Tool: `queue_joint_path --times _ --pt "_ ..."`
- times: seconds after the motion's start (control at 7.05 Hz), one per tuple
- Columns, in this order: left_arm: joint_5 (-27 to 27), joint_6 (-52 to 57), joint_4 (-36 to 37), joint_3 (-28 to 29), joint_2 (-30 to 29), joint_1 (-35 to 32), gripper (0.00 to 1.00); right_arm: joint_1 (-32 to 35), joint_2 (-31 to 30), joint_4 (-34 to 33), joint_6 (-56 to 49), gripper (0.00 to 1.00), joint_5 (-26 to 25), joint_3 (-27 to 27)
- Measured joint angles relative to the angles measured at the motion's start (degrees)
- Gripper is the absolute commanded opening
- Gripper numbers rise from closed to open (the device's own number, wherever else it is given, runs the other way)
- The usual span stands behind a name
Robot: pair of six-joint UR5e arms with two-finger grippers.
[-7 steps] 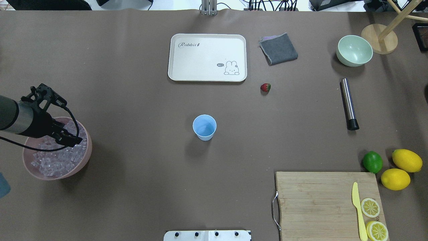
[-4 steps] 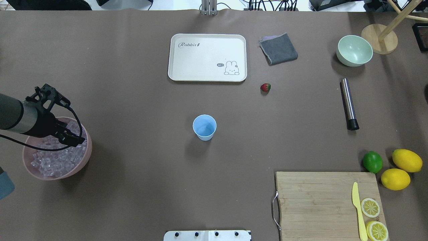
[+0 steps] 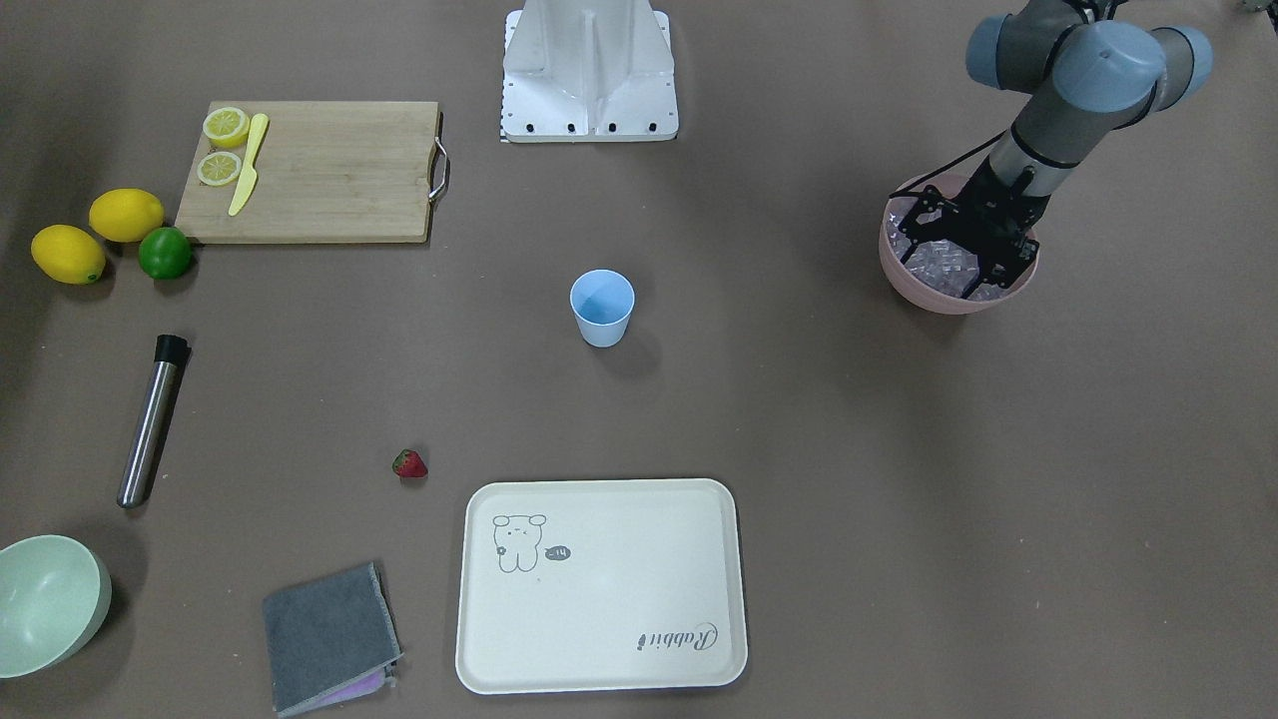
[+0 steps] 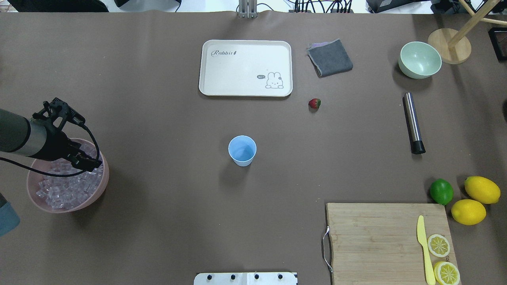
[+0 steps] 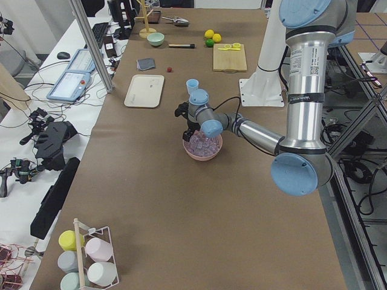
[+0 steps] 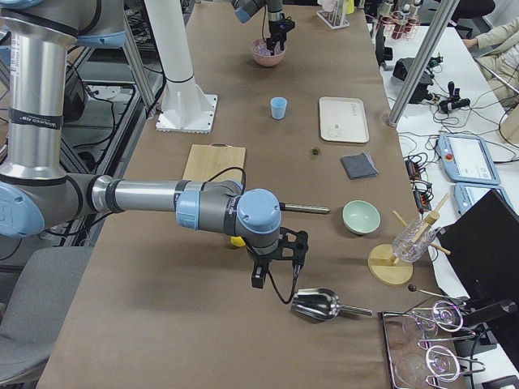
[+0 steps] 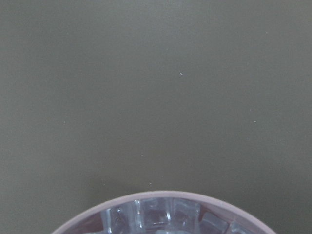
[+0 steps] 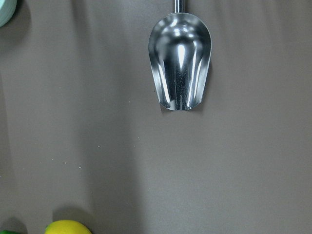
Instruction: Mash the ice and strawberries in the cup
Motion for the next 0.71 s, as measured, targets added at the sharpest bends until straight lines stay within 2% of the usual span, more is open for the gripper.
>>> queue_joint_path --times 0.71 --pt "0.23 -0.01 0.06 -0.64 0.73 -0.48 0.96 0.48 -0.58 0.00 0.00 1.00 0.00 0.29"
